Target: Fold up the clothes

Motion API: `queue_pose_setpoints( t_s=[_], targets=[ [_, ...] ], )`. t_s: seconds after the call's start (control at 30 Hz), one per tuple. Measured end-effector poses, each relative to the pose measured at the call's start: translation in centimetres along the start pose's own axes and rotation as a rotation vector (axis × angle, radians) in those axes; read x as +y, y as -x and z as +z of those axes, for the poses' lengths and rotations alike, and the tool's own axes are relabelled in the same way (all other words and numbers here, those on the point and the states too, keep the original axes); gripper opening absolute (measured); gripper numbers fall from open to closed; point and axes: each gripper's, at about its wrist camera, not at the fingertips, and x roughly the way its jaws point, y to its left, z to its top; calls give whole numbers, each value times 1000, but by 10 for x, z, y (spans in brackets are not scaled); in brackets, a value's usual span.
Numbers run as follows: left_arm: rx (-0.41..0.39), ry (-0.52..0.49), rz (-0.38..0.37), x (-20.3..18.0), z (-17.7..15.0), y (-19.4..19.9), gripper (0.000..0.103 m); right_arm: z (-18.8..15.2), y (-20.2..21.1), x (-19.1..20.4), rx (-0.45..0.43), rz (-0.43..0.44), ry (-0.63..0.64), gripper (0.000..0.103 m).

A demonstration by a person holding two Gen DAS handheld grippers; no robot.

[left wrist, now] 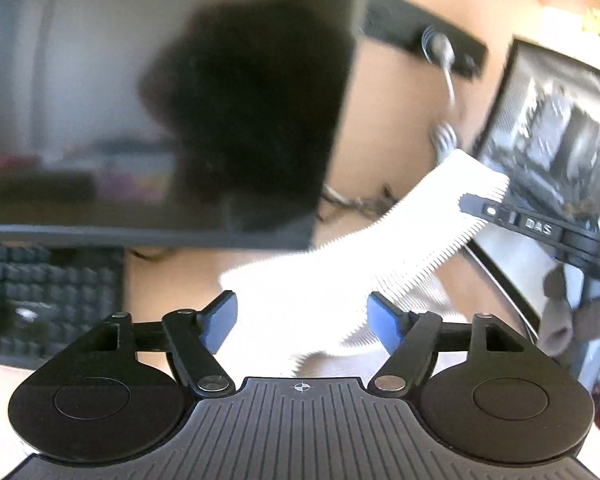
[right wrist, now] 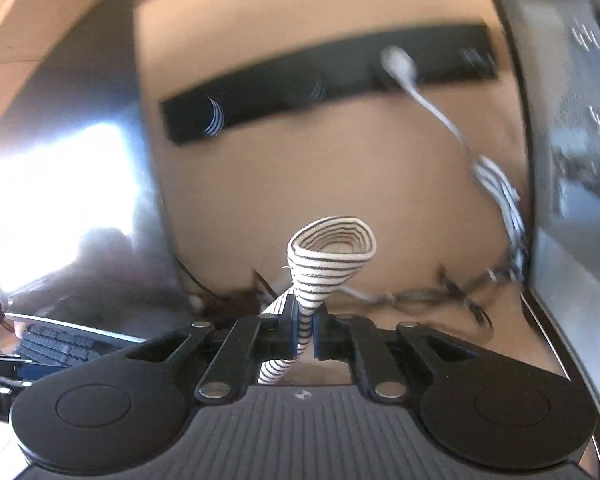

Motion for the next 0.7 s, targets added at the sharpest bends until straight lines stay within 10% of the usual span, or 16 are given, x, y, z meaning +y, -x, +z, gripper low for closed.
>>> queue_pose_setpoints(
  t_s=[0.27,0.57,0.7],
  targets=[
    [130,10,8,-13,-27,-54,85,-68,-8,-66,269,-136,-132,20],
    [102,23,-58,-36,-14,-88,95,-40,-19,-67,216,-136,-49,48],
    [135,7,-47,-35,-17,-103,95,-54,-62,-65,350,-108,-60,33]
  ],
)
